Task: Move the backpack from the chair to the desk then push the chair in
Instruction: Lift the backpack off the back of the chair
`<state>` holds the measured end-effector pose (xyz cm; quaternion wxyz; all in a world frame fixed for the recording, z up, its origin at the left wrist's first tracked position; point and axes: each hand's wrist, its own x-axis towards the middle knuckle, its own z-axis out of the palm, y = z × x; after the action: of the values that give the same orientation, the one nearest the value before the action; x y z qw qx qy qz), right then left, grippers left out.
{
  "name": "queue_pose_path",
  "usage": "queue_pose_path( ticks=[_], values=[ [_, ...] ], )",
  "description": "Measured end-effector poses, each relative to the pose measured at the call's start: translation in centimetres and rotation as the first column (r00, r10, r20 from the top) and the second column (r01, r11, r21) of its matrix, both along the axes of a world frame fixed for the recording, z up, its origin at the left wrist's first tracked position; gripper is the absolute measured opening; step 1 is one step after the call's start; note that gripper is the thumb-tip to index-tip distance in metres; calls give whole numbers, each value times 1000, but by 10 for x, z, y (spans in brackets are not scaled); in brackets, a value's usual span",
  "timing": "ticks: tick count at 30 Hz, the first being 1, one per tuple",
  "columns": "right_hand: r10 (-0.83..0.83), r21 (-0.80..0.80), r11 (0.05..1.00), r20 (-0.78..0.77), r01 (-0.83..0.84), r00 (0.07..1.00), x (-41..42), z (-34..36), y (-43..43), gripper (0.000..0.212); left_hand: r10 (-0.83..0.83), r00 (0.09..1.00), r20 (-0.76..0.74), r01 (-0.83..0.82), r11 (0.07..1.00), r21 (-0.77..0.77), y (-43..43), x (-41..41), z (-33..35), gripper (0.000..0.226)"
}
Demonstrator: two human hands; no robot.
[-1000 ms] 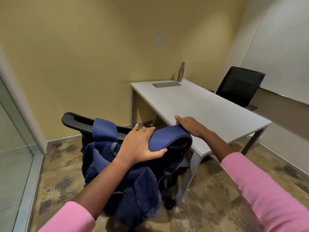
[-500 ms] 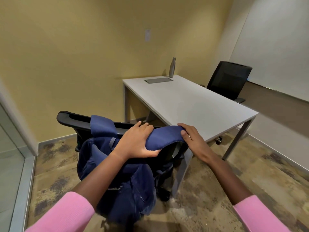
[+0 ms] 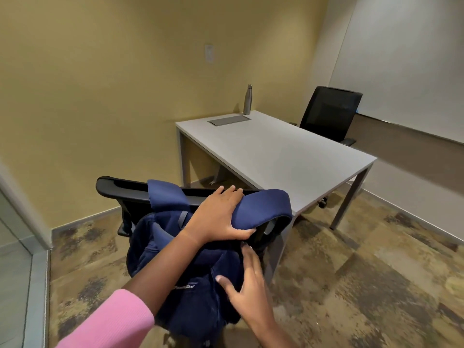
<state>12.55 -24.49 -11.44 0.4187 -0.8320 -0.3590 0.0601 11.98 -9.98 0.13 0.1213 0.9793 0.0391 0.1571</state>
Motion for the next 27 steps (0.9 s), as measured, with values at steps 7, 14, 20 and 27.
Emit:
queue_pose_path(
  ticks=[7,14,20,27],
  values=[
    [-118,-99,987,55,123,992,-8,10,24,54,-52,998,-37,55,996,65,8,-32,-12,86],
    [-181,-79,978,139,193,974,-33,10,26,28,-229,956,-181,253,960,119,41,-96,-21,92],
    [-192,-72,977,125,201,973,-70,7,35,16,-229,956,-185,293,793,534,65,-132,-25,99],
    [-191,-43,980,79,195,978,-93,6,49,15,-309,932,-188,361,756,545,80,-150,-32,68]
  ],
)
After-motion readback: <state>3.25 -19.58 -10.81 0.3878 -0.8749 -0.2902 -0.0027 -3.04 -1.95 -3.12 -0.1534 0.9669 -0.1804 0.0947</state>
